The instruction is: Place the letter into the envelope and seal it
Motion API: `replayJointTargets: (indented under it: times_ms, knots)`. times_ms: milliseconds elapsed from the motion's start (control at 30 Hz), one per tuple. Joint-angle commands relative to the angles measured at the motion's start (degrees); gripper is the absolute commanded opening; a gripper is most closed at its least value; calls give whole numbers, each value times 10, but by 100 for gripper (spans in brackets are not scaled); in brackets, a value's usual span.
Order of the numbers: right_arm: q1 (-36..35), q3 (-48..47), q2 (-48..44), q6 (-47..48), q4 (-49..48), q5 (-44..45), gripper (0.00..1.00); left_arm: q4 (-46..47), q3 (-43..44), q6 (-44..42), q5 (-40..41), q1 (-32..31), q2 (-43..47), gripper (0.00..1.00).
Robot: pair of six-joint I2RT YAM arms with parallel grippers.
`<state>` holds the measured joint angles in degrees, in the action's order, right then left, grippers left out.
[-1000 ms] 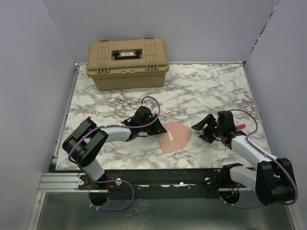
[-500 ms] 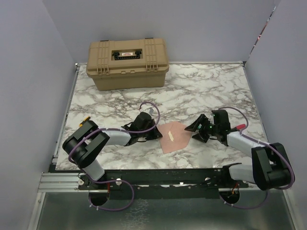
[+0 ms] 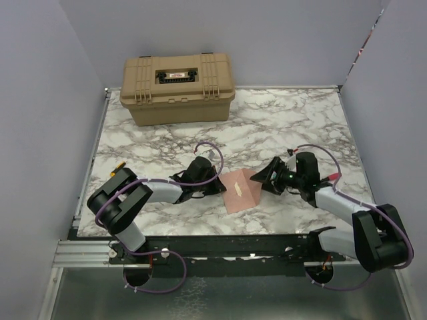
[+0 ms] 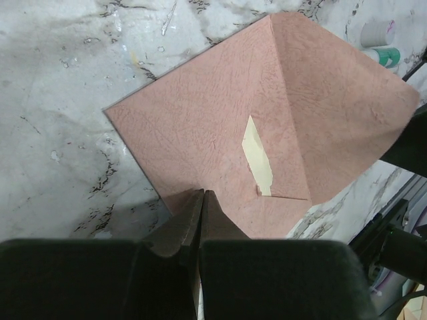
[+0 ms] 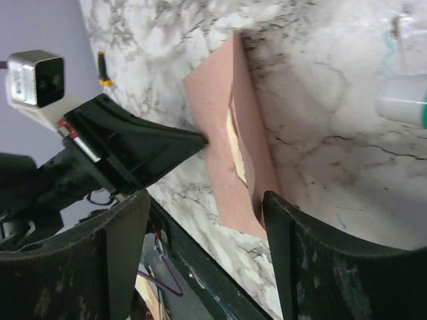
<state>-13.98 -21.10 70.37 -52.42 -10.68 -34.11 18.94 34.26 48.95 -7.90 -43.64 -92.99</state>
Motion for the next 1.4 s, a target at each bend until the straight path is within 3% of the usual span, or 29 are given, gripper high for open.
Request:
replayJointTargets:
  times_ms: [0, 733, 1033, 1233, 1367]
  knots:
    - [-6, -14, -2, 12, -27, -57, 72, -64, -6, -28, 43, -2, -17, 0]
    - [-102, -70, 141, -28, -95, -26, 75, -34, -6, -17, 0, 0, -28, 0]
    - [-106, -60, 168, -52, -132, -10, 63, -28, -8, -19, -9, 2, -33, 0]
    - [-121, -110, 182, -8, -5, 60, 42, -23, -5, -18, -17, 6, -25, 0]
    - [-135, -142, 185, 12, 63, 108, 36, -23, 1, -19, -24, 8, -12, 0]
